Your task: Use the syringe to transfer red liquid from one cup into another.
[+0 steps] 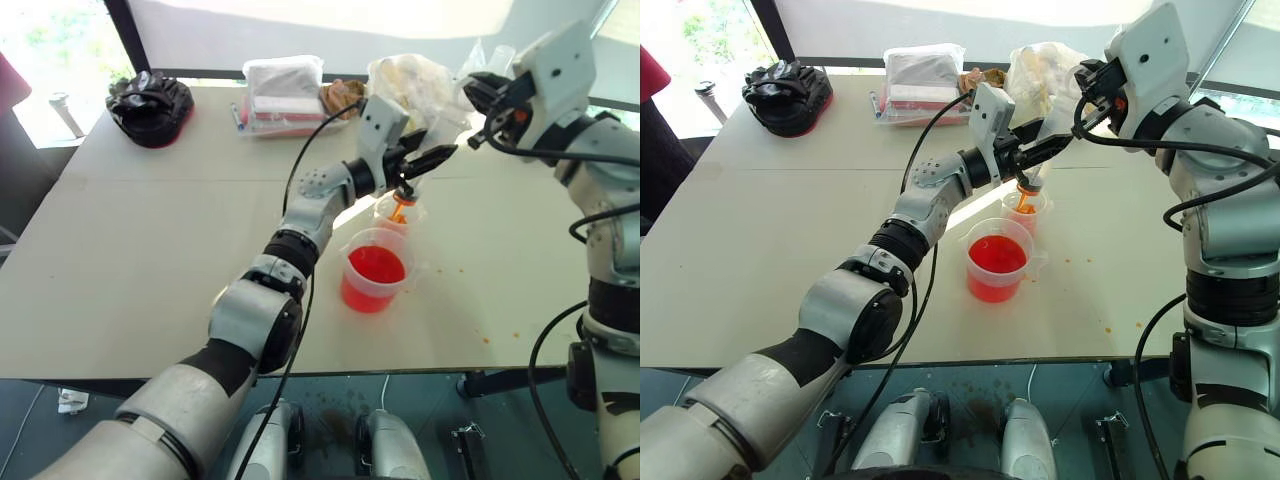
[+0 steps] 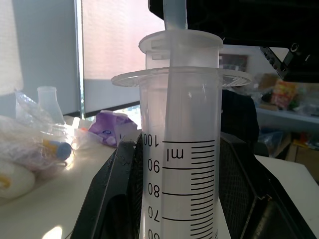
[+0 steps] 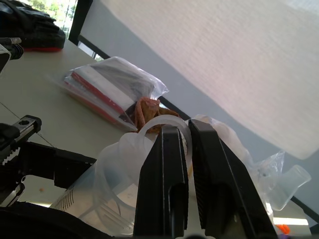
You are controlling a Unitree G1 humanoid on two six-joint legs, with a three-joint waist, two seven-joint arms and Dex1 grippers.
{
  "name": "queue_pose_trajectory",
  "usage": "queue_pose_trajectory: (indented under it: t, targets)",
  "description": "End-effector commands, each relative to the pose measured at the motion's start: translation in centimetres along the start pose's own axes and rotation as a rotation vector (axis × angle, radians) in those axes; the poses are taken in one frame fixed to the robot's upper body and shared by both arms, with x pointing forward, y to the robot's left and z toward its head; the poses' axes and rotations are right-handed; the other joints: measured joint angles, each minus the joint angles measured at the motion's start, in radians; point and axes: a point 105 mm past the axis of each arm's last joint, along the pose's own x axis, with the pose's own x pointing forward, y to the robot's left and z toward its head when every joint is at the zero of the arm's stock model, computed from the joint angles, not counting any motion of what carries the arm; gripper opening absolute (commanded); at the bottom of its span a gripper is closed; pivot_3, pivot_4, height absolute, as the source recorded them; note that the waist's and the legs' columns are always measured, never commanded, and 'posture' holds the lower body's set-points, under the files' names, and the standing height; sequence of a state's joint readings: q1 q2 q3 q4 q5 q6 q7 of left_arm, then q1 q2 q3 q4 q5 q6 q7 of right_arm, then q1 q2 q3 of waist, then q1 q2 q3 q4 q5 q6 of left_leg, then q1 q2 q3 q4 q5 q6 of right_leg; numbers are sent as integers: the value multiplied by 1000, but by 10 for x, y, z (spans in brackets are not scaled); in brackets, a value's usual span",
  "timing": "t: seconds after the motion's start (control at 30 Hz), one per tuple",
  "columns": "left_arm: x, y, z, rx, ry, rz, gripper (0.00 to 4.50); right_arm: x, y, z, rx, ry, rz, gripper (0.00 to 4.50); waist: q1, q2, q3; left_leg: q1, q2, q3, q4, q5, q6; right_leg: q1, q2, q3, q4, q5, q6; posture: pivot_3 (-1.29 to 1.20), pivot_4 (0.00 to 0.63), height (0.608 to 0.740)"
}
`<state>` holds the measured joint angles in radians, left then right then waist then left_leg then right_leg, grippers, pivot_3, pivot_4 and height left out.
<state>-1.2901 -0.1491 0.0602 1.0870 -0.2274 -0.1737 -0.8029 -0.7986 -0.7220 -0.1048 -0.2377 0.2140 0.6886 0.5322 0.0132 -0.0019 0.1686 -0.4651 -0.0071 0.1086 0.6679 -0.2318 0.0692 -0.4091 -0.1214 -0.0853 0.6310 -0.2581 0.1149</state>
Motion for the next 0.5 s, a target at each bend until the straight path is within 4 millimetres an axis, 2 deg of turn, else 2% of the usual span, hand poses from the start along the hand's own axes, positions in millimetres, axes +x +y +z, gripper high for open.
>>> queue_pose_trajectory:
  t: [0.03,0.27,0.4,0.5]
  targets:
    - [19,-5,75,84,-220,-14,1489,8,50,-16,72,35,197,34,0,0,0,0,0,0,0,0,0,0,0,0,0,0,0,0,150,740]
    - [19,-3,79,79,-231,-7,1489,8,55,-21,87,42,196,34,0,0,0,0,0,0,0,0,0,0,0,0,0,0,0,0,150,740]
    - [17,-1,81,74,-238,-4,1489,-1,33,-3,68,-2,138,1658,-2,0,0,0,0,0,0,0,0,0,1,0,0,0,0,0,150,740]
    - [15,1,83,66,-245,2,1489,-11,26,7,54,-18,130,3278,4,0,0,0,0,-1,0,0,0,0,1,-1,0,0,0,0,150,740]
